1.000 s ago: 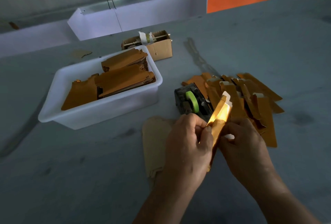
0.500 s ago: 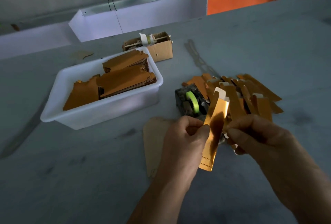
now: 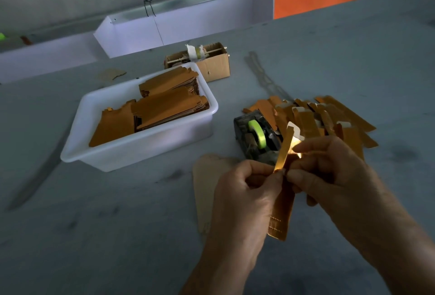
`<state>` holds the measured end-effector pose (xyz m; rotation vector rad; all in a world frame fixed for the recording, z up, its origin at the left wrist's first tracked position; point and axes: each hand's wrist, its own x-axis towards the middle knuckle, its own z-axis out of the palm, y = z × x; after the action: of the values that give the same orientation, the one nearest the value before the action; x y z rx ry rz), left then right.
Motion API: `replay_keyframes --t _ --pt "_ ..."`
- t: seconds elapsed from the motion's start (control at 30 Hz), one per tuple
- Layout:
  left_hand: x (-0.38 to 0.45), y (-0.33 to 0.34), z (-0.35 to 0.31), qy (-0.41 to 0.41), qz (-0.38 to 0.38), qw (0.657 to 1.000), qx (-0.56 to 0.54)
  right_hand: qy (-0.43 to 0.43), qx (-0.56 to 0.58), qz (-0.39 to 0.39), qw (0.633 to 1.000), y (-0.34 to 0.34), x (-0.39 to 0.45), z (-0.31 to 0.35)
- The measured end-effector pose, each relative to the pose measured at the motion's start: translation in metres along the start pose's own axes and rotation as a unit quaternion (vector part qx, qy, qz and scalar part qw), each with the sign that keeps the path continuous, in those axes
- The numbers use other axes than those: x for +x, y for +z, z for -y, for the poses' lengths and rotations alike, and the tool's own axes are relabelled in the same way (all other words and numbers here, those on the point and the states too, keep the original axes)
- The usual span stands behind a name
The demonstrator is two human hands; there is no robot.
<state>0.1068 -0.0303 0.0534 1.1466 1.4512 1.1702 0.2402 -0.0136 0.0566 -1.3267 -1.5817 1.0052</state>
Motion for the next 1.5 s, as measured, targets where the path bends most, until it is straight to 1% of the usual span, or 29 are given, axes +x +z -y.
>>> replay_keyframes --t 0.1,0.2,0.37,0.53,0.67,0.77,0.87,0.97,1.07,1.13,1.17,1.23,1.33,1.4,1.43,1.5 --pt "-0.002 -0.001 -0.002 0.013 0.01 1.0 -0.007 0.018 -0.021 -0.036 0.999 0.003 0.0 0.001" --pt "-0.002 -0.001 -0.001 0.021 0.018 0.999 -0.017 0.019 -0.05 -0.049 0.997 0.004 0.001 0.004" --pt "-0.002 -0.004 0.004 -0.038 0.052 0.995 -0.07 0.031 -0.1 -0.04 0.994 0.005 0.002 0.009" --pt "-0.001 -0.006 0.004 -0.045 0.069 0.994 -0.077 0.033 -0.122 -0.028 0.992 0.006 0.003 0.012" --pt "0.002 -0.005 0.004 -0.04 0.042 0.996 -0.073 0.035 -0.142 -0.015 0.989 0.008 0.003 0.014" --pt "-0.001 -0.001 0.005 -0.029 0.004 0.998 -0.062 0.039 -0.157 -0.004 0.987 0.007 0.002 0.016" --pt "-0.005 0.006 0.008 -0.018 -0.034 0.999 -0.033 0.027 -0.209 0.004 0.977 0.008 0.001 0.02" --pt "-0.007 0.009 0.012 0.013 -0.075 0.997 -0.005 0.028 -0.262 -0.012 0.965 0.008 0.001 0.026" --pt "-0.008 0.007 0.013 0.023 -0.079 0.997 0.006 0.046 -0.302 -0.02 0.952 0.008 0.002 0.029" --pt "-0.007 0.002 0.014 0.029 -0.081 0.996 0.001 0.039 -0.315 -0.043 0.947 0.007 0.0 0.028" --pt "-0.007 0.0 0.013 0.033 -0.074 0.997 -0.004 0.035 -0.306 -0.053 0.95 0.006 -0.002 0.026" --pt "-0.007 -0.003 0.011 0.034 -0.055 0.998 -0.014 0.03 -0.243 -0.049 0.968 0.005 -0.003 0.021" --pt "-0.008 -0.003 0.009 0.035 -0.04 0.998 -0.024 0.064 -0.067 -0.024 0.995 0.004 0.0 0.014" --pt "-0.009 -0.003 0.007 0.034 -0.023 0.999 -0.023 0.098 0.029 -0.005 0.995 0.003 0.002 0.008" --pt "-0.01 -0.004 0.006 0.029 -0.015 0.999 -0.026 0.11 0.056 0.011 0.992 0.004 0.002 0.007" --pt "-0.009 -0.005 0.007 0.016 -0.01 0.999 -0.038 0.117 0.073 0.033 0.99 0.006 0.002 0.006"
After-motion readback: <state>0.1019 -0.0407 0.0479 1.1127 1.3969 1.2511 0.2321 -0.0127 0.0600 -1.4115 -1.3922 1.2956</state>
